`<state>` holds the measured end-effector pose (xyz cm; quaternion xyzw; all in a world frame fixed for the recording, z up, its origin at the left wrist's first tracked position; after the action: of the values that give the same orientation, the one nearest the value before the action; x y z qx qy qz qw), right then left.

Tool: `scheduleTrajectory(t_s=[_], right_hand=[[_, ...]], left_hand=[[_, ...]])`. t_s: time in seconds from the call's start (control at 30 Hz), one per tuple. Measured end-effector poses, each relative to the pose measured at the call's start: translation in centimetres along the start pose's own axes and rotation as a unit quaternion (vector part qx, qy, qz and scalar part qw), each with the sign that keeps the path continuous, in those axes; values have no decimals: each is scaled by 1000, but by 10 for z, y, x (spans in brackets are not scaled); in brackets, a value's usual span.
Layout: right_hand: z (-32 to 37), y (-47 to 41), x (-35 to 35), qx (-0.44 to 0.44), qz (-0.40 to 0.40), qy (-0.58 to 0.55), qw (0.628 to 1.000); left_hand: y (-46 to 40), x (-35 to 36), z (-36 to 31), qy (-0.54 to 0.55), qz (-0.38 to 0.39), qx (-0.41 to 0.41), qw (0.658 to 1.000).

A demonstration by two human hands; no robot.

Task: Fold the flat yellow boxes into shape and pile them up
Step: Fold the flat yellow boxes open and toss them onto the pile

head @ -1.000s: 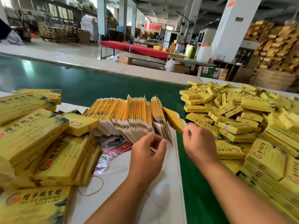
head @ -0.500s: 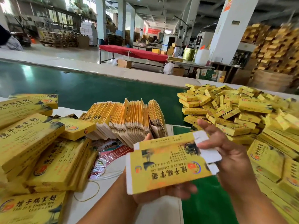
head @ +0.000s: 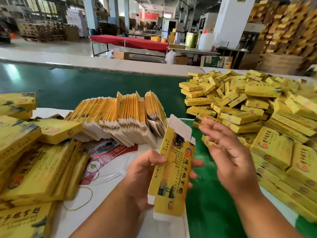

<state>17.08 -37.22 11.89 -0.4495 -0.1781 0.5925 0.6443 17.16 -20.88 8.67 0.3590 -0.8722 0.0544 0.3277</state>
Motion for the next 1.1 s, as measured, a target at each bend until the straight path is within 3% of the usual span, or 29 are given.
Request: scheduleTrajectory(t_s=[0.07, 0.13, 0.3, 0.4, 0.47, 0.5, 0.57, 0.6, 0.67, 0.73, 0.8, 0.87, 0.97, 1.1], right_hand=[[7, 2, 13, 6, 85, 17, 996], [13, 8, 27, 19, 149, 33, 988], [13, 13, 36, 137, 158, -72, 975], [11, 13, 35, 151, 182, -86, 968], [14, 13, 35, 144, 206, -122, 960], [15, 13, 35, 154, 205, -148, 955], [13, 13, 31, 183, 180, -194, 947], [10, 12, 29, 197, 161, -213, 943], [2, 12, 25, 232, 125, -239, 935], [-5, 15, 24, 263, 96, -266, 922], [-5, 16, 25, 267, 70, -284, 918], [-5, 14, 23, 256, 28, -257, 931], [-10, 18, 20, 279, -27, -188, 941], [-6, 26, 34, 304, 69, -181, 933]], left_hand=[[0, 2, 8, 11, 62, -22, 998], [-6, -5, 13, 3, 44, -38, 998], [-13, -12, 16, -73, 2, -77, 994], [-13, -6, 19, -70, 29, -100, 992], [-10, -4, 17, -81, -15, -99, 992], [-13, -5, 16, -130, -72, -102, 984], [4, -3, 18, -240, -58, -56, 967], [18, 1, 14, -227, -64, -35, 971], [21, 10, 9, -227, -62, -93, 968], [9, 19, 11, -217, 4, -144, 966], [2, 22, 11, -128, 33, -165, 977], [1, 6, 14, -70, 55, -113, 990], [-4, -3, 9, -88, 18, -45, 995], [-5, -4, 3, -180, -46, -11, 983]])
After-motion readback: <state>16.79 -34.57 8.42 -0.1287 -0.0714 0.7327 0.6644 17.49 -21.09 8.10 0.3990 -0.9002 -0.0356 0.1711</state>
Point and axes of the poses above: each hand's wrist, its own y-axis away from the middle knuckle, its own x-axis out of the palm, z = x × y, the point moved 5 cm from there along -y, towards the middle knuckle, and after that the axes turned 12 degrees about -x, right-handed, at the moved point
